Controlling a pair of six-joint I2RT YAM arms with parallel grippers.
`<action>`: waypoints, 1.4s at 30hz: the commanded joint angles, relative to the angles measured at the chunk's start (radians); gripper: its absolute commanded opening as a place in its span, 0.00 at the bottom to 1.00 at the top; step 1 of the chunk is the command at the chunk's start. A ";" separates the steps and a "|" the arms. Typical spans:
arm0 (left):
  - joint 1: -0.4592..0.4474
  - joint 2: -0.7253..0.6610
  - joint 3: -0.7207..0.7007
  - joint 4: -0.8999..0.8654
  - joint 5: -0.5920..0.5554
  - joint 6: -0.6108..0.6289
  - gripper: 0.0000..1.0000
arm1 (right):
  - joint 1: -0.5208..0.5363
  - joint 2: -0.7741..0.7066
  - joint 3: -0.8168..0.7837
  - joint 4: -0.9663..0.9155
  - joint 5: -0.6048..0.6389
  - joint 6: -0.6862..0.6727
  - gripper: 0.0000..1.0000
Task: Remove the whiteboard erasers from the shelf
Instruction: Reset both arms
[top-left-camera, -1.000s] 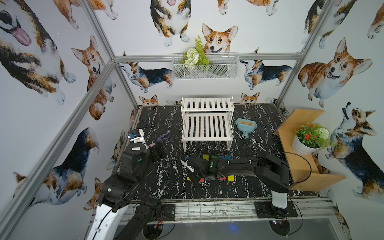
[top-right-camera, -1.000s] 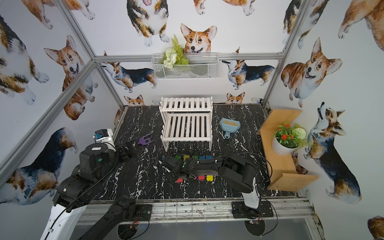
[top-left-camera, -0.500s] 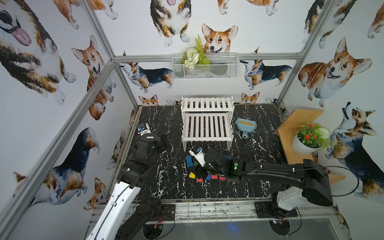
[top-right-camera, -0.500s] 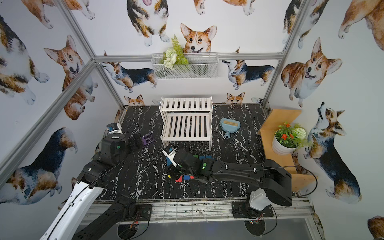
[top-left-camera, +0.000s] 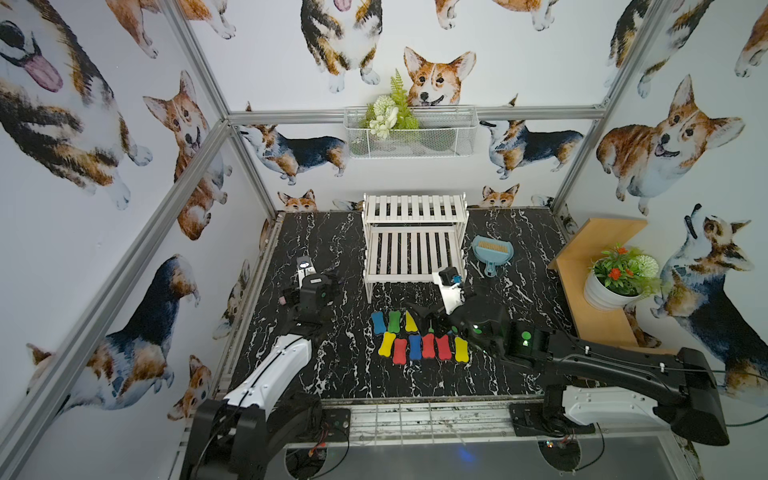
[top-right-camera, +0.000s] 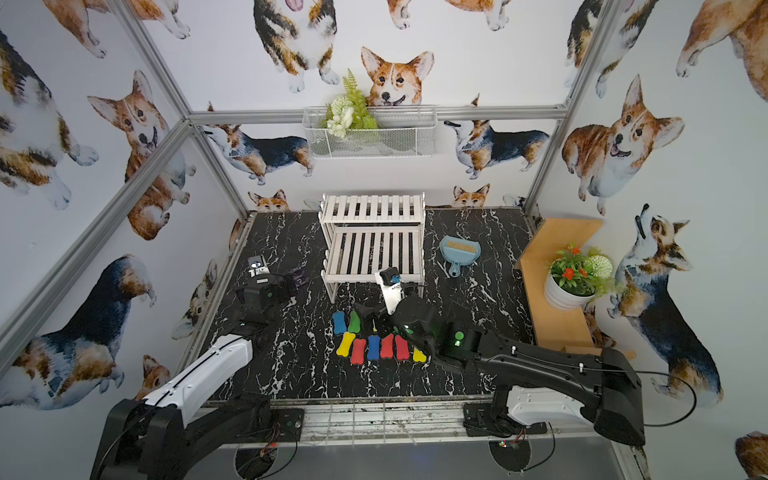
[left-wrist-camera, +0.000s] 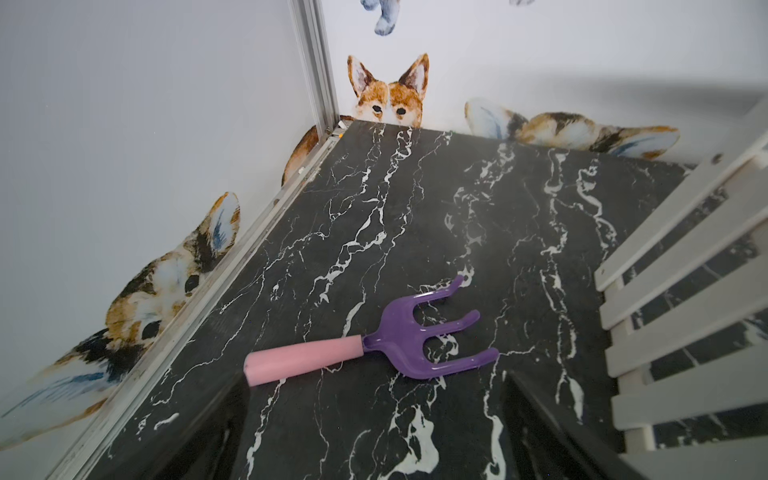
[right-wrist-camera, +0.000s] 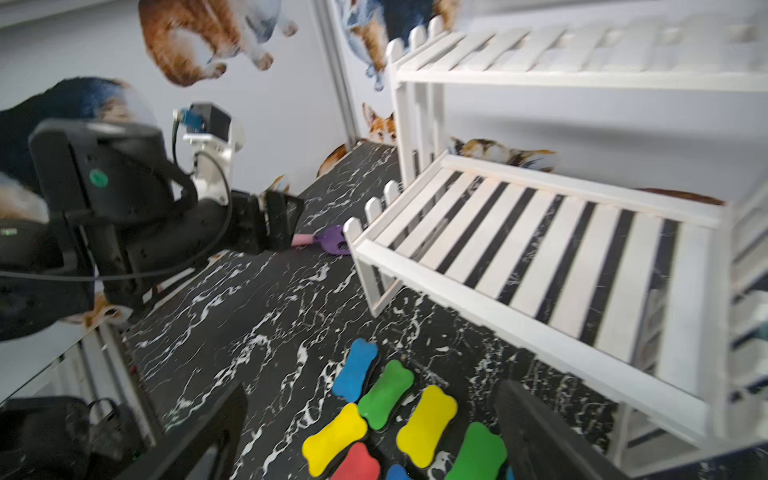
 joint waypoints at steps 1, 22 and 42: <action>0.025 0.067 -0.051 0.313 0.051 0.111 0.99 | -0.030 -0.073 -0.037 -0.003 0.151 -0.005 1.00; 0.084 0.445 -0.201 0.905 0.218 0.153 1.00 | -0.722 -0.295 -0.642 0.695 0.253 -0.414 1.00; 0.087 0.456 -0.209 0.936 0.193 0.141 1.00 | -1.006 0.327 -0.654 1.163 -0.162 -0.333 1.00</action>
